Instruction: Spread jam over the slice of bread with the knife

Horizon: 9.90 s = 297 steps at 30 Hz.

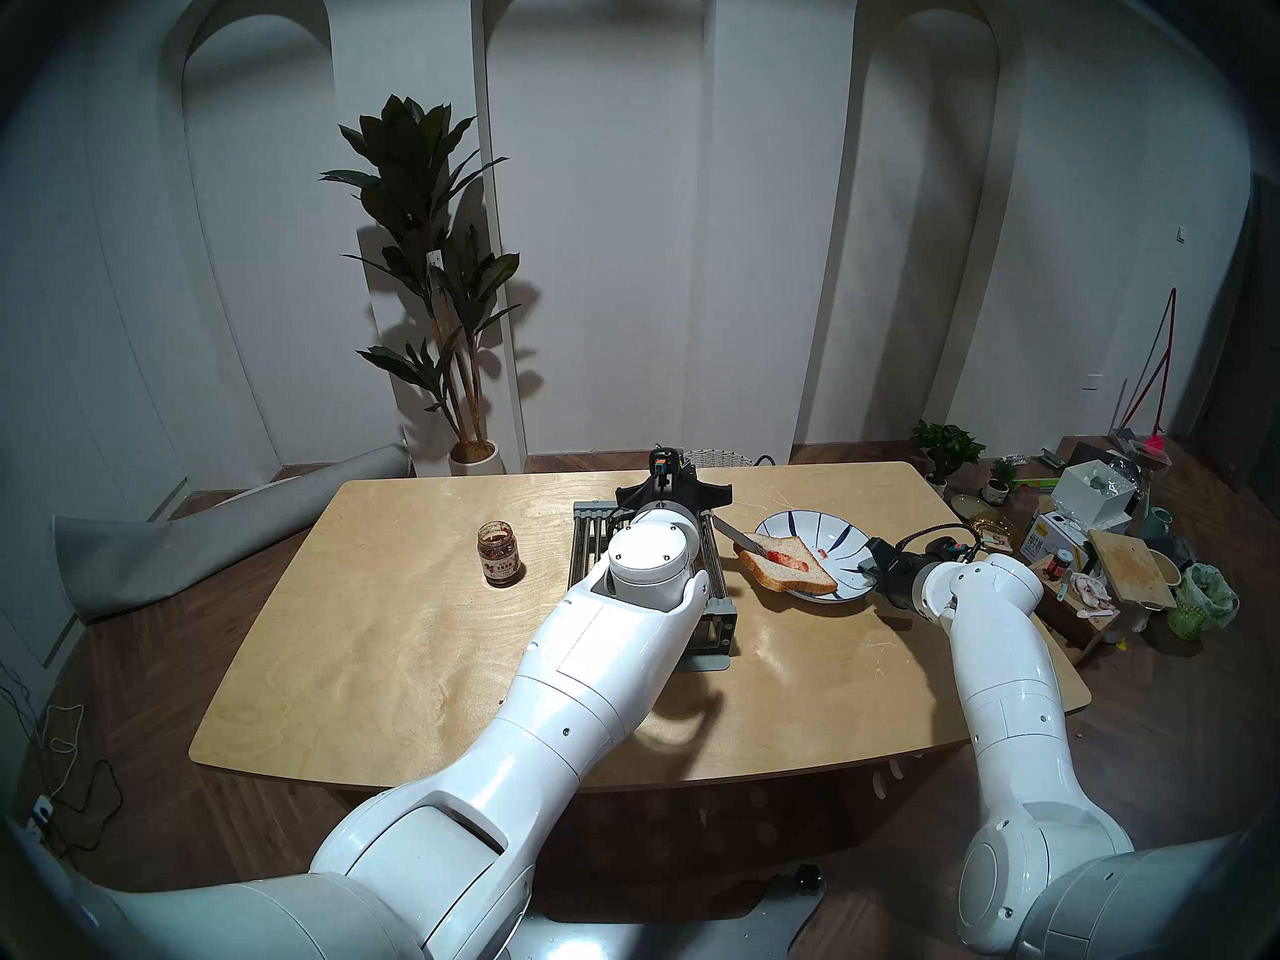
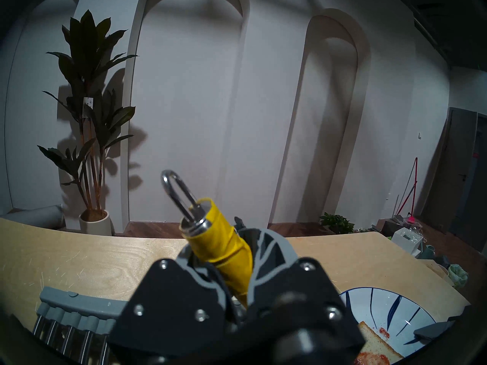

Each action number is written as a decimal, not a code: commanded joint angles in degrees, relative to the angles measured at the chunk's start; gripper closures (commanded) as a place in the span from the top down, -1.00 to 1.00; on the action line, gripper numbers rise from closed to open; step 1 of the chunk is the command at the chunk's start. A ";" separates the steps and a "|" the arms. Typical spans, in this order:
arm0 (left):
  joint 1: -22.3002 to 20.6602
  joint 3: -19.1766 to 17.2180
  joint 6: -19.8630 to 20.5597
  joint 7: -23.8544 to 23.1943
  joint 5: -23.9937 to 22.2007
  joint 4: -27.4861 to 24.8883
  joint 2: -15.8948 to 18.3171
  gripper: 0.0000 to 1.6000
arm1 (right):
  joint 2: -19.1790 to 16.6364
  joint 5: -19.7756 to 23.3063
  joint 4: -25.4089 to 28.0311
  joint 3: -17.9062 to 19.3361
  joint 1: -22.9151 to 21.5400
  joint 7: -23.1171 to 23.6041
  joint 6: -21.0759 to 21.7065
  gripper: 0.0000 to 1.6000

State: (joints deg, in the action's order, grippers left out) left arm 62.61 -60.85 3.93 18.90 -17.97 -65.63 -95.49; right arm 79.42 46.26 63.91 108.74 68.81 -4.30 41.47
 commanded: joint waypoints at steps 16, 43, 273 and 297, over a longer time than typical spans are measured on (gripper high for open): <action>0.23 0.97 2.81 1.54 1.66 -5.03 2.47 -1.00 | 0.15 -0.07 -0.64 0.20 0.12 -0.08 -0.23 -1.00; 2.53 2.48 0.64 -0.82 -0.26 -18.85 2.73 -1.00 | 0.45 -0.55 -0.61 -0.06 0.60 0.11 -0.60 -1.00; 34.55 3.04 -8.03 10.74 13.92 -37.02 22.53 0.13 | -1.58 -23.33 39.37 -3.30 14.94 9.75 -18.45 1.00; 34.80 5.07 -6.23 13.43 18.17 -37.12 23.83 0.96 | -1.49 -22.94 39.26 -2.91 15.24 10.38 -18.77 1.00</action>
State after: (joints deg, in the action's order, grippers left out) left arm 98.10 -57.19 -3.54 31.74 -3.09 -102.58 -72.08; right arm 77.99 23.03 101.87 105.65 84.47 5.77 23.08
